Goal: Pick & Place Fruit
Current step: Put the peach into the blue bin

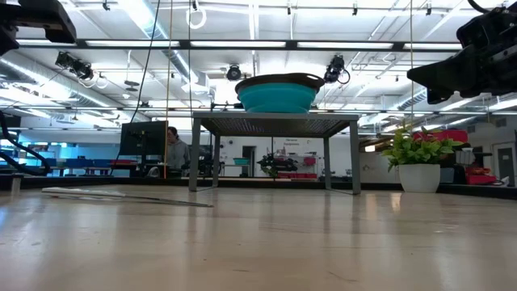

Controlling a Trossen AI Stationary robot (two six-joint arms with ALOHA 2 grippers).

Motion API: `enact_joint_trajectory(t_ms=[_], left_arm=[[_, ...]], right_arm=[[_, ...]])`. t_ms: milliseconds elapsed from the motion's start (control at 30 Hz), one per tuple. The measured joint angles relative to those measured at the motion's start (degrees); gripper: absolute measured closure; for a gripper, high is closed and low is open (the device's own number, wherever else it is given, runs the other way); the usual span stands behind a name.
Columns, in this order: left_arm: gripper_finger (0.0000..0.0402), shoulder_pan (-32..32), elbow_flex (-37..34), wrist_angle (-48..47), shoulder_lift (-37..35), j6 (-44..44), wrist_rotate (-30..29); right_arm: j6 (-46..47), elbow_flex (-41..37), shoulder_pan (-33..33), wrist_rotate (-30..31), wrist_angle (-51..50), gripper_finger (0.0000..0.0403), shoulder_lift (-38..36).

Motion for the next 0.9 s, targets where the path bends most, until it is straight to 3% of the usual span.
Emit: enact_joint_trajectory(t_ms=[900], left_arm=[[0.0400,-0.33,-4.09,0.49,-0.02,1.02,-0.02]], right_arm=[[0.00,0.00,0.02,0.02,0.00,0.0396,-0.02]])
